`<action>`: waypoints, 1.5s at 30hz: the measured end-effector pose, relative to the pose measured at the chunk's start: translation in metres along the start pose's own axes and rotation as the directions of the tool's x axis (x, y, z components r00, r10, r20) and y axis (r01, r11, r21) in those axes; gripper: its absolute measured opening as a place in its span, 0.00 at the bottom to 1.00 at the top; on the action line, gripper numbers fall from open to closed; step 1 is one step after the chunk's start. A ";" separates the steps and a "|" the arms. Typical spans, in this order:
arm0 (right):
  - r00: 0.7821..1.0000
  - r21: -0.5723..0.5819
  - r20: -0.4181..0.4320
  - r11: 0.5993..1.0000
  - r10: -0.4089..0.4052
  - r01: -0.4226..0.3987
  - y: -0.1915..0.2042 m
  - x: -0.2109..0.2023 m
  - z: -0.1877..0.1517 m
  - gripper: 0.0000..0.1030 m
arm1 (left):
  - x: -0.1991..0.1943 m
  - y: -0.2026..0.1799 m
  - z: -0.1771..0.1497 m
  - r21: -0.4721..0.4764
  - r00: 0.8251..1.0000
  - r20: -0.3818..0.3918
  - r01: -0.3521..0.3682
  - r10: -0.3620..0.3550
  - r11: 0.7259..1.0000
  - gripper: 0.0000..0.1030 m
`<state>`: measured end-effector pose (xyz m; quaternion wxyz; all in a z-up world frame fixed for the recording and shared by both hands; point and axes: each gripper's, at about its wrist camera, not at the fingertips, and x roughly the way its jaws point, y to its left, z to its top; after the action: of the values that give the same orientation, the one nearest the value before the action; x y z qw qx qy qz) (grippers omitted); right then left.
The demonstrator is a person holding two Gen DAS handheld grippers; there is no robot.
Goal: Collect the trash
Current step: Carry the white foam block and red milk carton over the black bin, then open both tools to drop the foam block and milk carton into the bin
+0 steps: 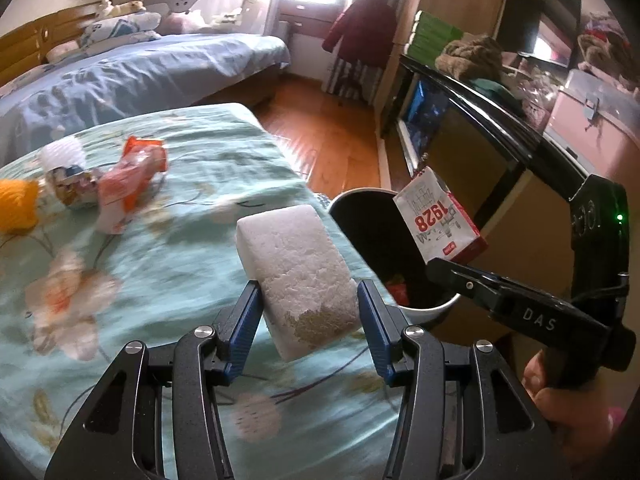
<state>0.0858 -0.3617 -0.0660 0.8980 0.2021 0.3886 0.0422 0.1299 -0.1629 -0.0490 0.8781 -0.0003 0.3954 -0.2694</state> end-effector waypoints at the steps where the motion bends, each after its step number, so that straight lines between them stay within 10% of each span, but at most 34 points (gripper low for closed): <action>1: 1.000 0.003 0.002 1.000 -0.004 0.004 -0.003 -0.001 0.000 0.31 | 0.002 -0.003 0.000 0.005 1.000 -0.002 0.001 -0.001 1.000 0.47; 45: 0.996 0.063 -0.001 0.994 -0.092 0.091 -0.073 -0.007 0.009 0.31 | 0.069 -0.067 0.032 0.108 0.996 -0.086 0.022 -0.012 0.994 0.48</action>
<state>0.0816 -0.4333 -0.0844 0.8924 0.2125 0.3979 -0.0115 0.1577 -0.2596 -0.0606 0.8569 0.0555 0.4172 -0.2977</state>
